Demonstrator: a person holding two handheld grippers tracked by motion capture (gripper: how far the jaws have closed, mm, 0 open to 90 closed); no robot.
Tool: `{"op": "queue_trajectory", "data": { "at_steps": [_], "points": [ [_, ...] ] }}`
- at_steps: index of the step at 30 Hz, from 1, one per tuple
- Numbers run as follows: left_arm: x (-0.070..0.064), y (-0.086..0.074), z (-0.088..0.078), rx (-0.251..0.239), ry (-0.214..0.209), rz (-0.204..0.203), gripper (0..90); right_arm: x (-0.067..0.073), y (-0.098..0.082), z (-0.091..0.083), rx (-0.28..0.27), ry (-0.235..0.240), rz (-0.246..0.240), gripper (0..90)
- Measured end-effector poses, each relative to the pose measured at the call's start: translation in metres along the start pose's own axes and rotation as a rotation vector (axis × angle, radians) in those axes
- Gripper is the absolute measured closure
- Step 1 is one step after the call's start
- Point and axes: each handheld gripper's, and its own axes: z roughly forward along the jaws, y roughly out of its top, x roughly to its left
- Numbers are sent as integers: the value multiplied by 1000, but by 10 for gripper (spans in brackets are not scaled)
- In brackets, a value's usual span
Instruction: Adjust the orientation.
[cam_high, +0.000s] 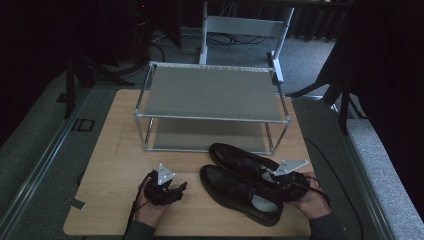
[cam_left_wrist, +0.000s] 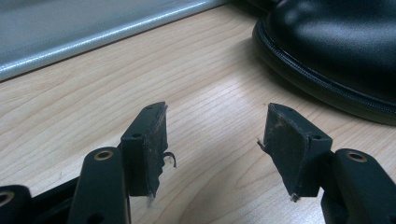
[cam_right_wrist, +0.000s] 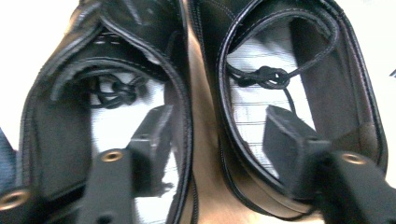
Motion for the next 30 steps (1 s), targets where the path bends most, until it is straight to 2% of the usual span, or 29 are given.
{"op": "queue_trajectory", "data": {
  "at_steps": [1,2,3,4,7,8,9,11,12,13,14,17,18,19,20,25,30],
  "points": [
    [0,0,0,0,0,0,401,0,0,0,0,0,0,440],
    [0,0,0,-2,1,-5,401,1,1,-3,17,47,6,528],
    [0,0,0,-2,1,-5,401,1,1,-3,17,47,6,528],
    [1,0,0,0,-4,-8,401,5,2,-5,22,117,0,561],
    [1,0,0,-1,-4,-7,401,8,3,-4,29,93,-21,529],
    [1,0,0,-1,-4,-9,401,8,4,-3,46,45,-24,448],
    [1,0,0,-1,-4,-9,401,8,4,-3,46,45,-24,448],
    [1,0,1,1,-5,-6,401,5,2,0,79,0,-30,428],
    [0,-1,2,2,-7,-7,401,2,-1,2,61,20,-22,430],
    [0,-1,2,2,-7,-7,401,2,-1,2,61,20,-22,430],
    [-1,-1,2,4,-7,-4,401,2,-2,6,58,36,-23,456],
    [-1,-1,2,5,-7,0,400,3,-2,11,78,24,-40,494],
    [-1,-1,2,3,-8,-1,400,3,-1,10,74,26,-49,632],
    [-1,-1,2,3,-8,-1,400,3,-1,10,74,26,-49,632],
    [-1,-1,2,3,-10,-4,400,5,0,9,76,45,-56,708],
    [-1,0,0,-4,-31,-15,401,7,-2,7,83,39,-47,755],
    [-10,2,0,-6,-77,7,403,8,-4,5,79,39,-33,761]
  ]
}}
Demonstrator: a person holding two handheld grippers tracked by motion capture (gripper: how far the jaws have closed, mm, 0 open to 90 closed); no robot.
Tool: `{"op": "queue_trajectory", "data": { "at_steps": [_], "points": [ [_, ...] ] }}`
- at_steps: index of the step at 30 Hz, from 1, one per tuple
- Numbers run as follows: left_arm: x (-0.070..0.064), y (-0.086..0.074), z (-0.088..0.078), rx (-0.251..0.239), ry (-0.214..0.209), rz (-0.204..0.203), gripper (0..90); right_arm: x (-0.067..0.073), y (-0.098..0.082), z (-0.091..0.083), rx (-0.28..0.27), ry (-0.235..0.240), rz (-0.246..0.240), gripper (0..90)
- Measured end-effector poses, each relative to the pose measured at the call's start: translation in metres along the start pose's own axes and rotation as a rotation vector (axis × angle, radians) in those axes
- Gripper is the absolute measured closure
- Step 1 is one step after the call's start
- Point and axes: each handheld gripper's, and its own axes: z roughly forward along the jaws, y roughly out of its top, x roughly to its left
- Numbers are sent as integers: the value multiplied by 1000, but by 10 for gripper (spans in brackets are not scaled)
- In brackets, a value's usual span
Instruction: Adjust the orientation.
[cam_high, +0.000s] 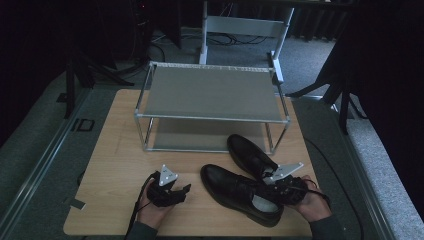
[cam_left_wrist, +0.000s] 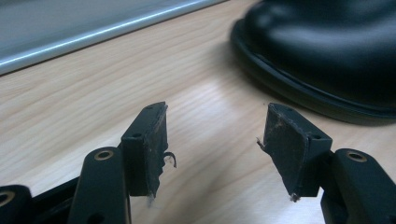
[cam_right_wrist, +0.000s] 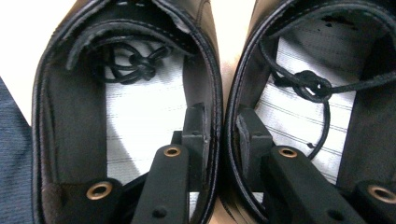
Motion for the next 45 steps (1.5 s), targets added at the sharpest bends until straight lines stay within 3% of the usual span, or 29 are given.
{"op": "queue_trajectory", "data": {
  "at_steps": [1,3,8,9,10,11,12,15,28,36,37,45],
  "points": [
    [0,0,0,0,0,0,404,0,0,0,0,0,0,761],
    [-14,2,2,4,-48,30,406,3,-4,-3,-6,14,6,760],
    [-31,2,5,7,-111,62,412,6,-8,-6,-6,22,8,758],
    [-41,2,7,14,-138,86,412,8,-11,-8,-7,24,6,756],
    [-41,2,7,14,-138,86,412,8,-11,-8,-7,24,6,756],
    [-51,1,11,22,-161,121,412,9,-12,-9,-10,23,11,756],
    [-51,1,11,22,-161,121,411,9,-12,-9,-10,23,11,756],
    [-68,0,19,47,-196,177,411,12,-17,-12,-18,26,19,754],
    [-84,7,39,66,-215,230,415,13,-24,-14,-50,25,47,732],
    [-87,13,49,74,-207,242,416,11,-28,-15,-59,13,60,574],
    [-86,14,50,75,-206,241,416,10,-30,-16,-63,14,63,514],
    [-86,20,56,72,-185,234,423,10,-29,-18,-35,0,50,407]
  ]
}}
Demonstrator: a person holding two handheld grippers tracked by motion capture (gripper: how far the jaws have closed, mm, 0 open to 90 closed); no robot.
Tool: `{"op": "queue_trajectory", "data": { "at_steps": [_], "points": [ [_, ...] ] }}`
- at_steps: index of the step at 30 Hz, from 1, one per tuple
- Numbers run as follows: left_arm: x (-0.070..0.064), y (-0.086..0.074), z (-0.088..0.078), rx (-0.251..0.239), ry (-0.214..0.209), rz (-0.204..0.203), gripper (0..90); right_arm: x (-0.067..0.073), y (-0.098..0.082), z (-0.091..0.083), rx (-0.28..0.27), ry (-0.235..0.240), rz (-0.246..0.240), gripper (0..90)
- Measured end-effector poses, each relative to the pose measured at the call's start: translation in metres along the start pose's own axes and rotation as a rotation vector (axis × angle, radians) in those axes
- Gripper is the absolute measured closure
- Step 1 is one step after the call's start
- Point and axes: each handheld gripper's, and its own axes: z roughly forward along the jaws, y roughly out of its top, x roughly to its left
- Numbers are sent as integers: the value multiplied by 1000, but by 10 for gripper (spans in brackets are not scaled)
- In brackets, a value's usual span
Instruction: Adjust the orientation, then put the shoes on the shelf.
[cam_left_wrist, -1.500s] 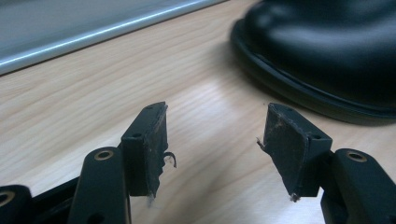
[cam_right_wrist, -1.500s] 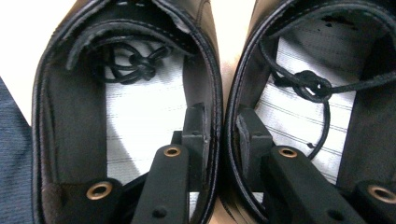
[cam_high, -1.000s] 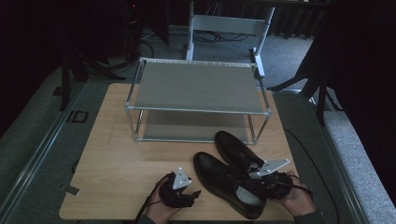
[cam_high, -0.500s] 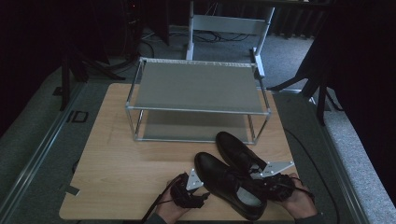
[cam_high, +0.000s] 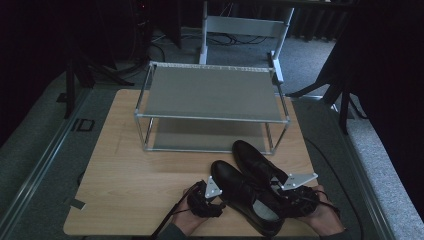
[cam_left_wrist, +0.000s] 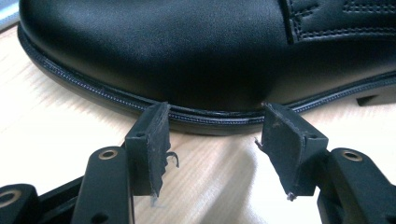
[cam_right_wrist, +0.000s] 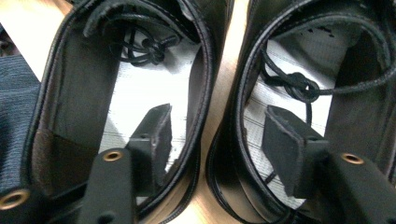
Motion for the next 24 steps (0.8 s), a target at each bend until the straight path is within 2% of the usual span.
{"op": "queue_trajectory", "data": {
  "at_steps": [5,6,7,8,10,12,13,14,15,16,18,20,23,24],
  "points": [
    [2,3,4,-2,10,-9,421,-1,2,2,27,-5,39,356],
    [2,4,4,-2,10,-11,421,-1,3,3,49,3,62,352],
    [2,4,5,-3,10,-15,421,-1,3,3,49,3,62,352],
    [3,4,5,-4,8,-17,421,-2,4,5,74,15,90,354],
    [4,4,6,-6,0,-26,421,-2,5,7,82,11,92,355],
    [5,5,6,-12,1,-29,418,-1,8,11,122,-19,90,380],
    [5,5,6,-12,1,-29,418,-1,8,11,122,-19,90,380],
    [6,6,5,-23,-2,-32,418,-2,9,12,133,-26,98,427],
    [6,6,5,-23,-2,-32,417,-2,9,12,133,-26,98,427],
    [6,7,4,-31,-5,-30,417,-4,9,13,143,-30,112,483],
    [7,8,4,-29,-2,-30,412,-4,9,13,146,-25,119,498],
    [9,10,6,-37,3,-44,408,-4,10,14,159,0,126,551],
    [11,12,8,-46,6,-64,411,-5,10,14,163,13,129,577],
    [13,13,9,-50,6,-73,410,-6,10,15,163,46,141,632]
  ]
}}
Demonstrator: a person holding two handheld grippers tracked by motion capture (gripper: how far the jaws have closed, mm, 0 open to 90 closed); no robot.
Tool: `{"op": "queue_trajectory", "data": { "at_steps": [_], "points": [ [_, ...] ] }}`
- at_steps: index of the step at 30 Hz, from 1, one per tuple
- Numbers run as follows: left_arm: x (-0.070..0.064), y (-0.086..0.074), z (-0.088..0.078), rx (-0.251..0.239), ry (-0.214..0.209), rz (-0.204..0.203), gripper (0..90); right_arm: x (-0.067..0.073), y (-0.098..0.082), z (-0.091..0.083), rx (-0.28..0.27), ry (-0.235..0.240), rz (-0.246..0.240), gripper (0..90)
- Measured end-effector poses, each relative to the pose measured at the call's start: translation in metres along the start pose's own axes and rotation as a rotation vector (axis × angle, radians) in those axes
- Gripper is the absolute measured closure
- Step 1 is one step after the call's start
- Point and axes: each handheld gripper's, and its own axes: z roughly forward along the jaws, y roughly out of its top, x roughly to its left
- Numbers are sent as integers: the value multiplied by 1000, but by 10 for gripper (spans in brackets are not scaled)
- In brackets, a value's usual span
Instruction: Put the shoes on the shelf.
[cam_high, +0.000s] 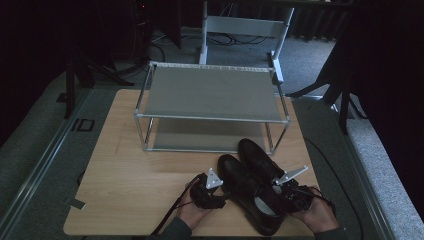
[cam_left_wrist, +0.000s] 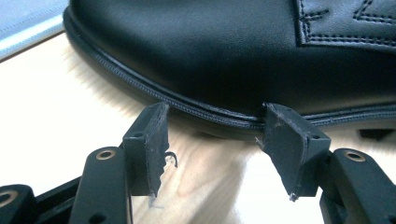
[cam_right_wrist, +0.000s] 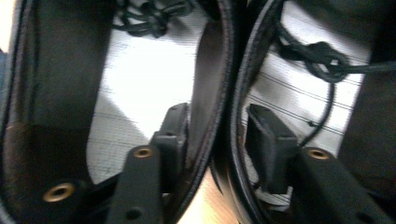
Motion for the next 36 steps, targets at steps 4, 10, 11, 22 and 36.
{"op": "queue_trajectory", "data": {
  "at_steps": [4,10,11,22,36],
  "points": [
    [3,2,2,-6,-10,-9,405,-1,1,0,13,37,9,703],
    [0,2,1,-11,6,-10,412,-1,0,0,0,31,42,756],
    [0,2,1,-11,6,-10,419,-1,0,0,0,31,42,756],
    [-47,-7,-1,22,-113,70,427,0,-6,-2,-78,10,97,790],
    [-42,1,-9,-21,-81,42,430,11,-4,-3,-167,5,103,808]
  ]
}}
